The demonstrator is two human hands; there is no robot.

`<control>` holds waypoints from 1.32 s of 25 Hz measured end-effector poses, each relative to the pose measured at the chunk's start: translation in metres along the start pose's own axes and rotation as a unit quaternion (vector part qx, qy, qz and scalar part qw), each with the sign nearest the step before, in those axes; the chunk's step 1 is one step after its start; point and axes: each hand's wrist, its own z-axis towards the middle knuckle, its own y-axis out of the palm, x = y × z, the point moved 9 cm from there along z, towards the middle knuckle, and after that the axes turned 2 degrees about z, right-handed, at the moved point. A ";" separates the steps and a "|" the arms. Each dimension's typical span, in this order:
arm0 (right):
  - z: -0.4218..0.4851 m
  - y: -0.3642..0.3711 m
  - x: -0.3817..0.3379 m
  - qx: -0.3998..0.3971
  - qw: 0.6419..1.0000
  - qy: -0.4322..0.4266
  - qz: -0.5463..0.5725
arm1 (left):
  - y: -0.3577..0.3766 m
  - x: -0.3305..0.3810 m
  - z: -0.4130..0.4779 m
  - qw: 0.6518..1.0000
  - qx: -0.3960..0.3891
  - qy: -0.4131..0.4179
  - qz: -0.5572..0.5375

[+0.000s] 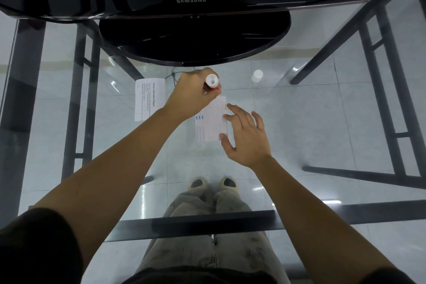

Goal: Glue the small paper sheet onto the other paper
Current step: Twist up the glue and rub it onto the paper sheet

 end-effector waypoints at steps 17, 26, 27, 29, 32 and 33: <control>0.000 0.000 -0.001 0.003 1.000 -0.008 -0.021 | 0.008 -0.010 -0.034 0.997 -0.062 0.006 -0.036; -0.001 0.005 -0.007 -0.058 0.994 -0.024 -0.092 | 0.007 -0.015 -0.055 0.996 -0.060 0.007 -0.060; 0.000 0.005 -0.006 -0.071 0.993 -0.026 -0.096 | 0.000 -0.022 -0.053 0.998 -0.029 -0.013 -0.059; 0.000 0.004 -0.005 -0.092 0.990 -0.039 -0.101 | -0.011 -0.028 -0.051 0.998 0.013 -0.038 -0.052; 0.001 0.001 0.001 -0.128 0.984 -0.070 -0.104 | 0.006 -0.013 -0.061 0.997 -0.061 0.010 -0.055; 0.002 0.001 0.002 -0.135 0.982 -0.078 -0.103 | 0.011 -0.009 -0.066 0.994 -0.087 0.021 -0.057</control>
